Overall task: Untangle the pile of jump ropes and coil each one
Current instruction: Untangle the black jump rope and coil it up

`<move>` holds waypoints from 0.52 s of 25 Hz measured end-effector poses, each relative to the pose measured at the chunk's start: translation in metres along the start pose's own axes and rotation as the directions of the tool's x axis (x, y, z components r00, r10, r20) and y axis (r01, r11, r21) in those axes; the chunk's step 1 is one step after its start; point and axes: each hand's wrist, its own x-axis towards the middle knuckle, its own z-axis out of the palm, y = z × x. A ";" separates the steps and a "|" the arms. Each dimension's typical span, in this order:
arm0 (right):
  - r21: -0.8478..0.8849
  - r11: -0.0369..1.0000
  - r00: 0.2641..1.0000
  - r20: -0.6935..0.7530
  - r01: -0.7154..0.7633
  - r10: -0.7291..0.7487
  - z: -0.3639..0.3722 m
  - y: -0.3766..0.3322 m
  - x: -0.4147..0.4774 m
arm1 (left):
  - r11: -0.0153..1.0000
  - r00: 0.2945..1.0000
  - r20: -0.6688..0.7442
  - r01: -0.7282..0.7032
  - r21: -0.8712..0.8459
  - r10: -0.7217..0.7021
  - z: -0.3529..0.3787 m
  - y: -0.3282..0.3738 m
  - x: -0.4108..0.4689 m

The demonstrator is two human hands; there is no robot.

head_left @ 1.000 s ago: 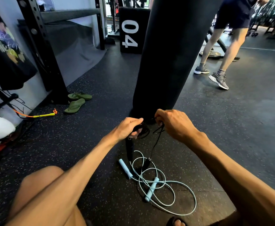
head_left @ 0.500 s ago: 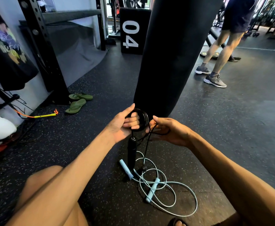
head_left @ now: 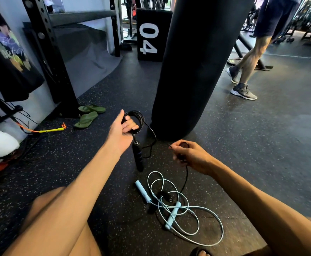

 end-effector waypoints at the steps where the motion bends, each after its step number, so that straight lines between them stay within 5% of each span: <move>1: 0.007 1.000 0.997 -0.079 0.013 -0.012 -0.002 0.005 0.004 | 0.999 0.999 -0.037 -0.035 -0.018 0.034 -0.005 0.003 0.004; 4: -0.018 1.000 0.957 -0.288 0.007 -0.012 -0.017 0.020 0.015 | 0.990 0.976 -0.166 -0.144 -0.005 0.141 -0.023 0.014 0.016; 7: -0.297 0.951 0.878 -0.475 -0.089 -0.066 -0.046 0.036 0.020 | 0.973 0.936 -0.280 -0.230 -0.029 0.212 -0.038 0.035 0.023; 13: -0.407 0.857 0.790 -0.613 -0.314 -0.001 -0.080 0.066 0.016 | 0.947 0.860 -0.403 -0.314 0.063 0.311 -0.051 0.037 0.030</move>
